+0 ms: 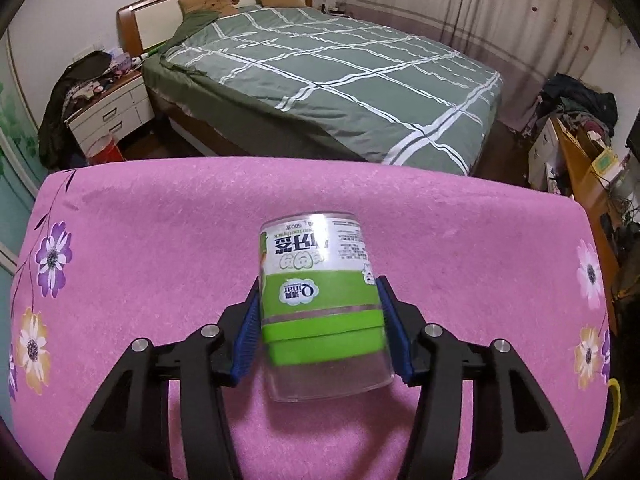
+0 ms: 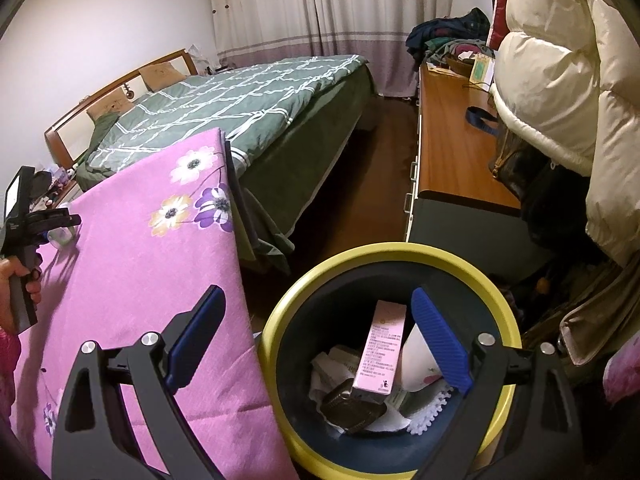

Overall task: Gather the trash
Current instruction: 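Reach the left gripper to the green-labelled jar and close on it, then carry the green-labelled jar with the left gripper over the yellow bin and open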

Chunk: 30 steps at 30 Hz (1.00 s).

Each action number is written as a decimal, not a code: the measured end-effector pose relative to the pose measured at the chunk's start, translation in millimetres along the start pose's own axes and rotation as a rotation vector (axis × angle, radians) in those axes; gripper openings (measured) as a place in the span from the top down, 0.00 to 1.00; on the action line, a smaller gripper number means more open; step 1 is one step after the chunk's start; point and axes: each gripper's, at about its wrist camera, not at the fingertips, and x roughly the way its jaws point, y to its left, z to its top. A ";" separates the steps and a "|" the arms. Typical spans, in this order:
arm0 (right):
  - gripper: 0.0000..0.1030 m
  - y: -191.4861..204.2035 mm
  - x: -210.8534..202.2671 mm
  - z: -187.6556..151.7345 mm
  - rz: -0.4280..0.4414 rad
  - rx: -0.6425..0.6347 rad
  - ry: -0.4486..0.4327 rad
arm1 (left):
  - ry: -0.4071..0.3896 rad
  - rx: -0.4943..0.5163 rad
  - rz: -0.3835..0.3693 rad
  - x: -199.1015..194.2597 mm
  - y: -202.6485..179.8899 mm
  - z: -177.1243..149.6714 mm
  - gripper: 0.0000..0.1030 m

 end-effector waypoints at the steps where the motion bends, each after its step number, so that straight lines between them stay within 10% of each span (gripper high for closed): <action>1: 0.13 -0.2 -1.8 -1.3 0.000 0.000 -0.002 | -0.001 0.007 -0.002 -1.2 -1.2 -2.4 0.48; 17: 0.13 -32.7 -59.9 -39.5 -0.037 0.042 -0.058 | -0.063 0.247 -0.184 -109.8 -68.6 -107.6 0.48; 30: 0.13 -86.6 -121.0 -75.8 -0.118 0.094 -0.120 | 0.002 0.544 -0.469 -192.2 -248.7 -209.5 0.48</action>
